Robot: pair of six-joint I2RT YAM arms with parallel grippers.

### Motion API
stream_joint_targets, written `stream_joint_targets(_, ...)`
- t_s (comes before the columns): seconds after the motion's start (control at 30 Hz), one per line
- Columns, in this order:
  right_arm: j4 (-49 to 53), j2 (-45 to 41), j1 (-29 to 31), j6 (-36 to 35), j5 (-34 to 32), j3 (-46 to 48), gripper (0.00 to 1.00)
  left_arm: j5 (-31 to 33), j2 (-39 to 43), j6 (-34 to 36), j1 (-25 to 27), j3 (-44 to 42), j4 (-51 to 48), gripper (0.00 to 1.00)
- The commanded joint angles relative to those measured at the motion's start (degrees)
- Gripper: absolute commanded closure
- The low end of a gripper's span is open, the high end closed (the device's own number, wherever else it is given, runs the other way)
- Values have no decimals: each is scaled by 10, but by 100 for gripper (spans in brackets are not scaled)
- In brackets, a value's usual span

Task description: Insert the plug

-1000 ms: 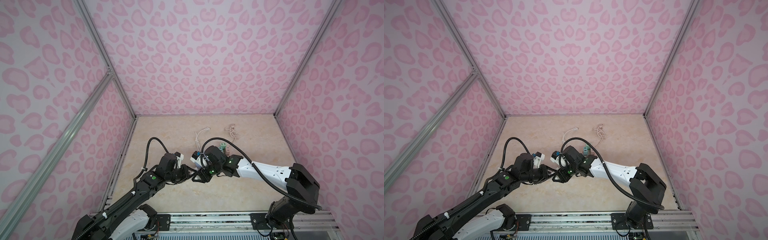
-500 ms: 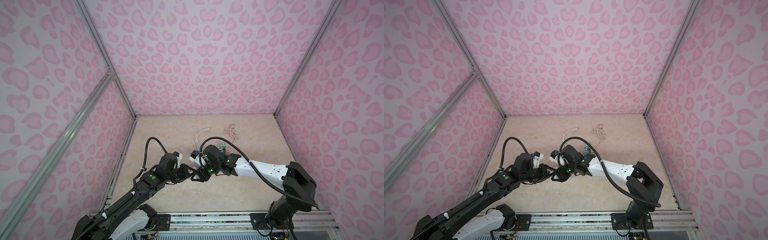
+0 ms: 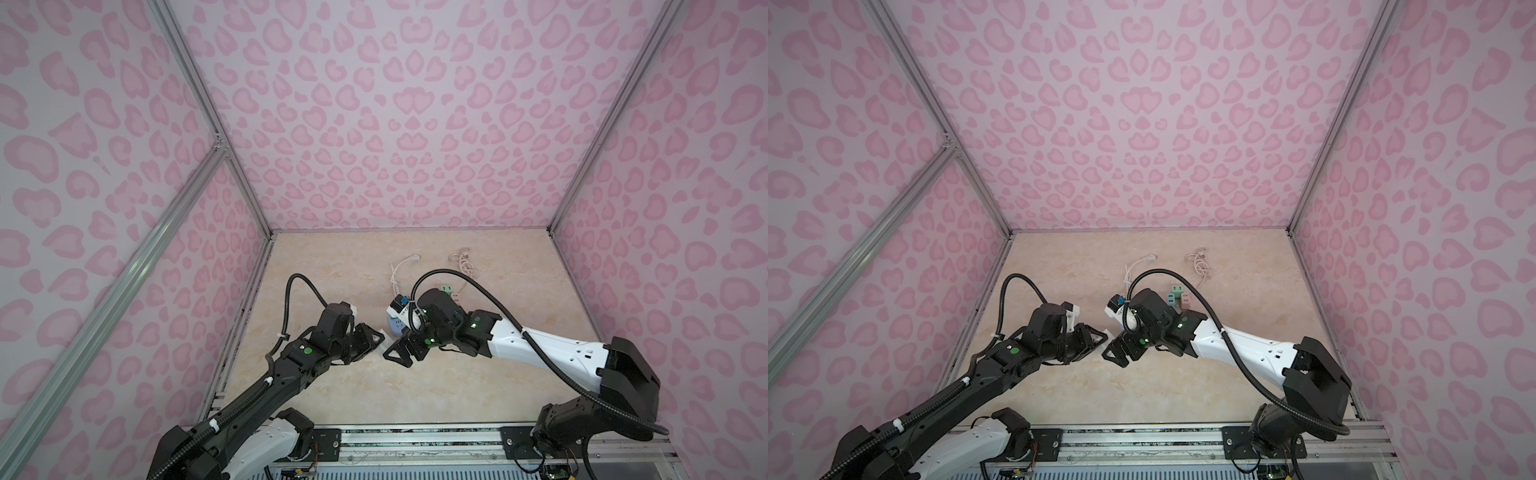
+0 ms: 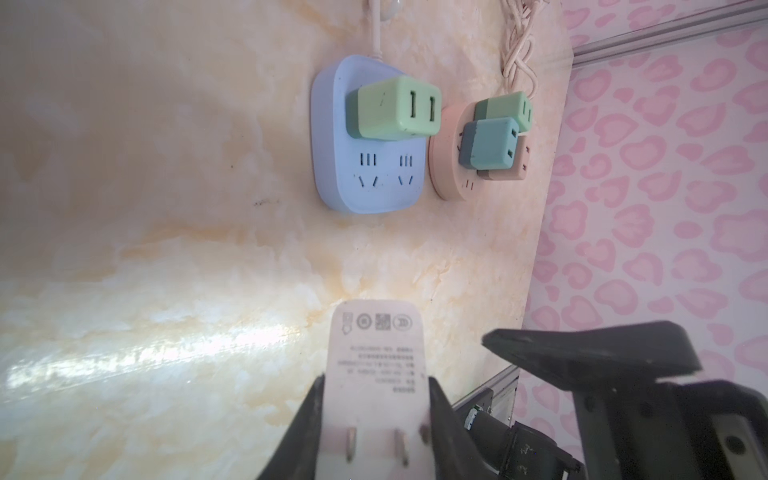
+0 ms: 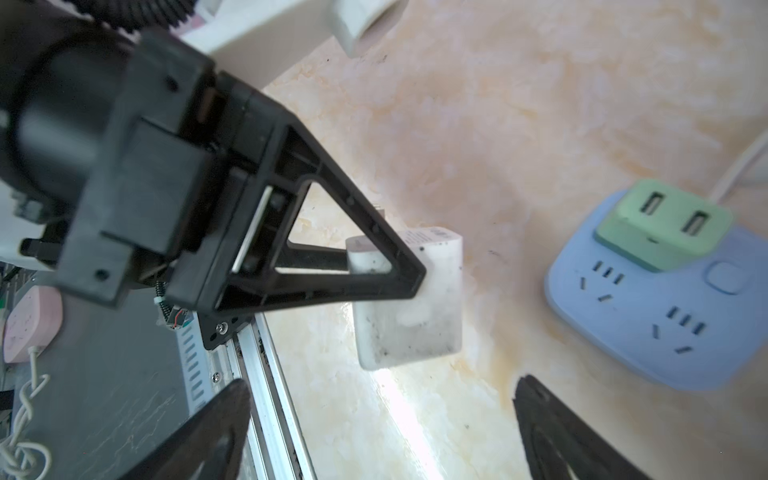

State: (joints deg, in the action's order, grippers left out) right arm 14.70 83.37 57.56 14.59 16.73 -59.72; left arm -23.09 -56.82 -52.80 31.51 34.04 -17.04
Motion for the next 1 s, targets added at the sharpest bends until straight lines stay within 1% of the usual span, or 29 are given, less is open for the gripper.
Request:
stream_joint_targets(0.0,23,-47,23,-40,-151,18,8,-12,-12,-2,-21,29,-7,97)
stream_joint_targets(0.07,3,-74,60,-77,-289,43,9,-36,-30,-5,-35,55,-23,97)
stream_joint_targets(0.1,-20,-87,78,-109,-341,60,10,-47,-42,-9,-40,76,-38,97)
stream_joint_targets(0.17,-78,-106,106,-152,-414,98,11,-77,-63,-17,-45,111,-59,97)
stream_joint_targets(0.2,-101,-117,117,-169,-433,111,12,-96,-75,-25,-46,128,-64,97)
stream_joint_targets(0.23,-111,-127,126,-180,-445,118,15,-115,-83,-33,-46,140,-64,97)
stream_joint_targets(0.27,-106,-139,135,-196,-435,120,24,-144,-93,-44,-47,150,-56,97)
stream_joint_targets(0.3,-106,-153,142,-215,-416,126,31,-173,-102,-55,-49,156,-42,97)
stream_joint_targets(0.33,-124,-164,151,-232,-420,138,32,-195,-108,-65,-50,159,-31,98)
stream_joint_targets(0.4,-191,-194,167,-272,-437,177,32,-245,-120,-93,-54,150,7,98)
stream_joint_targets(0.47,-202,-212,172,-291,-439,192,30,-288,-130,-131,-55,137,59,98)
stream_joint_targets(0.5,-193,-216,172,-303,-437,190,29,-301,-134,-142,-54,135,70,98)
stream_joint_targets(0.57,-185,-224,176,-315,-445,190,28,-310,-133,-133,-55,142,47,98)
stream_joint_targets(0.7,-206,-231,189,-331,-466,201,28,-307,-115,-94,-55,164,-25,97)
stream_joint_targets(0.77,-193,-221,194,-341,-472,193,28,-313,-107,-97,-54,166,-29,97)
stream_joint_targets(0.97,-198,-190,217,-363,-507,177,29,-330,-90,-97,-55,167,-37,97)
